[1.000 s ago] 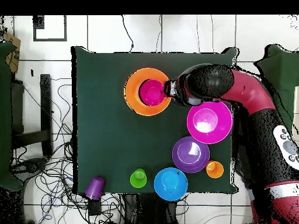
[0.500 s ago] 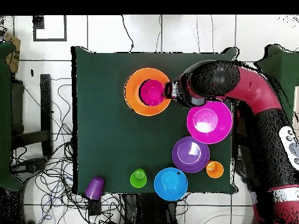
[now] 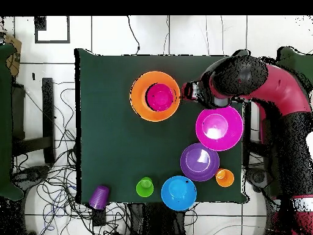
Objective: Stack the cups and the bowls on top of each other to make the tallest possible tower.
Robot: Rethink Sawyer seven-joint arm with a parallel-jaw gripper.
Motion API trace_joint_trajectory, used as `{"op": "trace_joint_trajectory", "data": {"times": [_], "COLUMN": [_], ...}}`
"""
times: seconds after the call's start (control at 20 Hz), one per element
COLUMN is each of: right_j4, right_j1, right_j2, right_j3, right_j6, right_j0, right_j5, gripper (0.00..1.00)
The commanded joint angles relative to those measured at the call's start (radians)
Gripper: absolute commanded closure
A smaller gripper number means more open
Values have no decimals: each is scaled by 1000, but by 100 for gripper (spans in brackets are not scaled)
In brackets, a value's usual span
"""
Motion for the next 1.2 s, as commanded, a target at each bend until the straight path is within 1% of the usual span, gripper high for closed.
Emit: {"op": "trace_joint_trajectory", "data": {"times": [0.05,0.15,0.25,0.35,0.4,0.55,0.6,0.7,0.95,1.05,1.2], "right_j4": [-129,-145,-161,-176,-185,-193,-200,-215,-255,-277,-310], "right_j1": [45,42,39,28,12,-23,-46,-70,-73,-57,-30], "right_j2": [-34,-32,-36,-42,-51,-68,-80,-88,-90,-92,-89], "right_j3": [-129,-139,-123,-79,-42,33,69,109,130,123,124], "right_j6": [-233,-240,-237,-213,-191,-140,-117,-102,-151,-164,-176], "right_j0": [2,-2,-7,-9,-9,-10,-7,-11,-40,-50,-67], "right_j5": [131,142,126,75,41,6,-12,-52,-67,-76,-119], "gripper": [0,0,0,0,0,0,0,0,0,0,0]}}
